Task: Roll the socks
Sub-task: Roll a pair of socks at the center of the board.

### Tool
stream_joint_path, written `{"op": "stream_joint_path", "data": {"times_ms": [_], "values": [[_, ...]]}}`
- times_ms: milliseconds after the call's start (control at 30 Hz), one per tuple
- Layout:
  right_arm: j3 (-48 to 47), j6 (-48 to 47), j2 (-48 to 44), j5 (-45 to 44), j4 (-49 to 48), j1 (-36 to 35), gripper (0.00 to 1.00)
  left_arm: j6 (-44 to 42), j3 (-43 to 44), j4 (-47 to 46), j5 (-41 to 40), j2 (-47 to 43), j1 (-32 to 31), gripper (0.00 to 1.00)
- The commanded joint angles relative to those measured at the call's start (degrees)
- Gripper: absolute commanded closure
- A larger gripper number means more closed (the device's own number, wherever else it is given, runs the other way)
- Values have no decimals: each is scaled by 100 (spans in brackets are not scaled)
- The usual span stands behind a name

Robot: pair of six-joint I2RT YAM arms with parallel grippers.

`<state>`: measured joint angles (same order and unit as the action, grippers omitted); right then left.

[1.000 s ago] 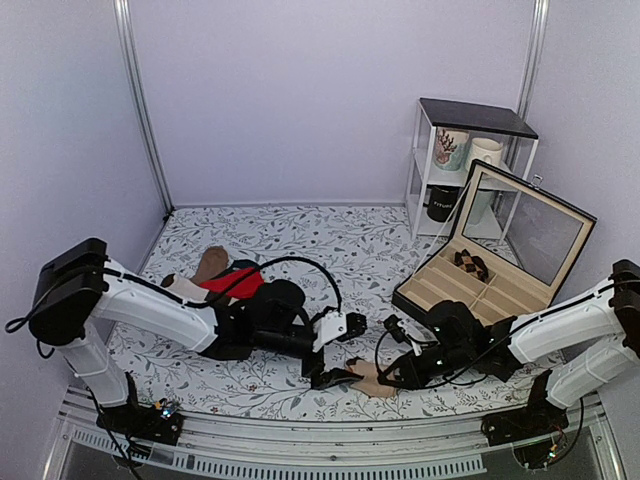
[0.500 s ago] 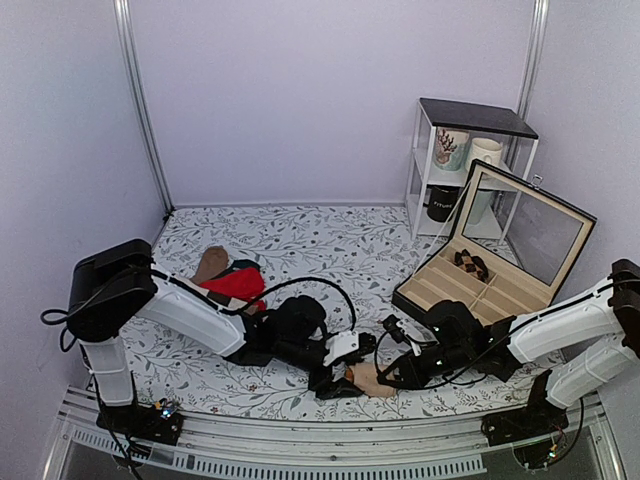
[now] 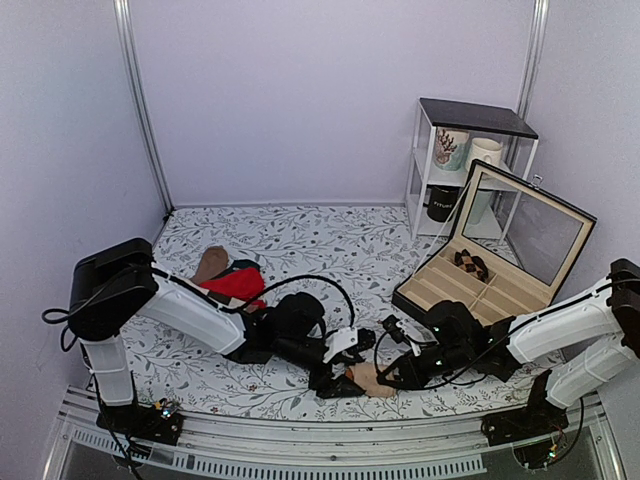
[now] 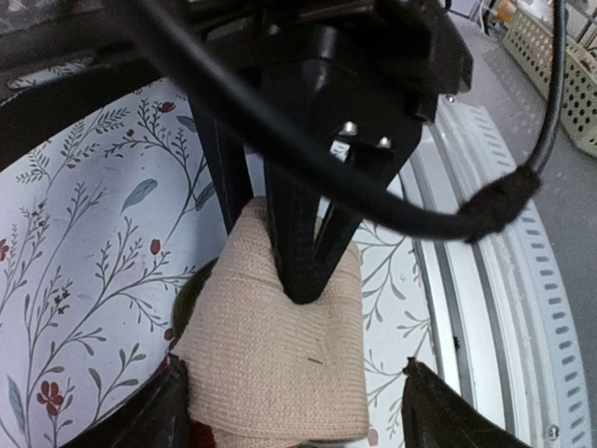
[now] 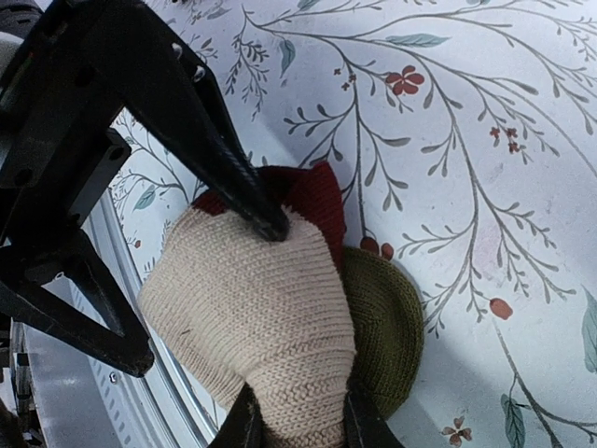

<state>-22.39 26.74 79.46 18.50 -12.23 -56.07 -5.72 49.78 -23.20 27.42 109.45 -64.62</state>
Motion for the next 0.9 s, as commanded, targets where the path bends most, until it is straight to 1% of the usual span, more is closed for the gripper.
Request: {"op": "stream_joint_path", "data": {"times_ms": [0, 267, 433, 567, 667, 800, 833, 867], "values": [[163, -31, 215, -163, 224, 39, 94, 259, -46, -372, 416, -113, 100, 23], [181, -20, 242, -145, 195, 36, 94, 439, 137, -306, 451, 111, 177, 30], [217, 11, 204, -145, 172, 44, 94, 462, 159, -121, 335, 268, 182, 31], [214, 15, 227, -145, 168, 38, 94, 507, 155, -3, 149, 600, 185, 33], [209, 11, 190, -136, 177, 38, 94, 559, 119, 64, 36, 692, 186, 39], [224, 15, 178, -153, 194, 43, 94, 621, 21, 58, -30, 739, 179, 50], [222, 15, 182, -154, 192, 38, 94, 637, -4, 33, -18, 735, 178, 57], [218, 15, 199, -146, 186, 43, 94, 638, -19, 13, 7, 735, 182, 67]]}}
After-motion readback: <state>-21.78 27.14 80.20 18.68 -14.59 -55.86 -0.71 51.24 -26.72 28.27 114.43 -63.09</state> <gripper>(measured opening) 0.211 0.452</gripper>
